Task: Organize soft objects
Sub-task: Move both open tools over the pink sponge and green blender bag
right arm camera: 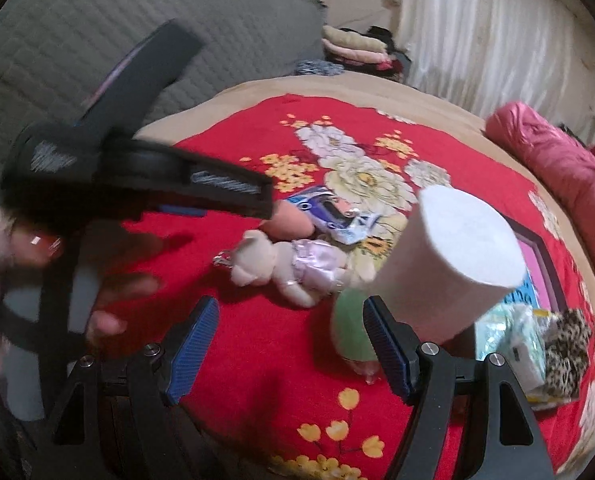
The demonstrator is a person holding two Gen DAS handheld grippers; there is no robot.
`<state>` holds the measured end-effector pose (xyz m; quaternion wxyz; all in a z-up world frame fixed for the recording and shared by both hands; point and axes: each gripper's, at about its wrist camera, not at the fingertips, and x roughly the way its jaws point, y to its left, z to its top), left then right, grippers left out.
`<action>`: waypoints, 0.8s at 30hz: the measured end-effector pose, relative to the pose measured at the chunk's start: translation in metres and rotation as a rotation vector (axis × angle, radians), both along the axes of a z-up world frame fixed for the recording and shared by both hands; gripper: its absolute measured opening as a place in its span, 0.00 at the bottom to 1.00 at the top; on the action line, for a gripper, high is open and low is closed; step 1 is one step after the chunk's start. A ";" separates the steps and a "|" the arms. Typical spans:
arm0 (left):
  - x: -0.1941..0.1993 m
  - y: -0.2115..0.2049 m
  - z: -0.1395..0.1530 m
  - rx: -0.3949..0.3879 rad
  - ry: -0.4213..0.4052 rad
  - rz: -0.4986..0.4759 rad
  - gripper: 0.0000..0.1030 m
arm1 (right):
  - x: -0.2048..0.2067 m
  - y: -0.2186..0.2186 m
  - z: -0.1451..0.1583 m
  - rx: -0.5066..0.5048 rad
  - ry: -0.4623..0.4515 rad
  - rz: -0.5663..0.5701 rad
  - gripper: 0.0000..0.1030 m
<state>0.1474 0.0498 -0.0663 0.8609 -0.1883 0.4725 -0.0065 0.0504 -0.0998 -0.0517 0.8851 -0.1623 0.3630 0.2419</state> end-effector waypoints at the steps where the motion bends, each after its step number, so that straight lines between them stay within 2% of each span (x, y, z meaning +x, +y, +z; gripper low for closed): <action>1: 0.004 -0.001 -0.003 -0.002 0.006 -0.002 0.66 | 0.000 0.003 -0.002 -0.011 -0.001 0.012 0.73; 6: 0.020 -0.003 -0.020 -0.041 0.043 -0.012 0.66 | -0.002 0.008 -0.010 -0.036 0.001 0.039 0.73; 15: 0.040 -0.002 -0.037 -0.092 0.078 0.016 0.66 | 0.020 -0.008 -0.023 -0.054 0.054 -0.083 0.73; 24: 0.047 0.002 -0.041 -0.140 0.069 0.027 0.65 | 0.044 -0.010 -0.043 -0.104 0.066 -0.156 0.74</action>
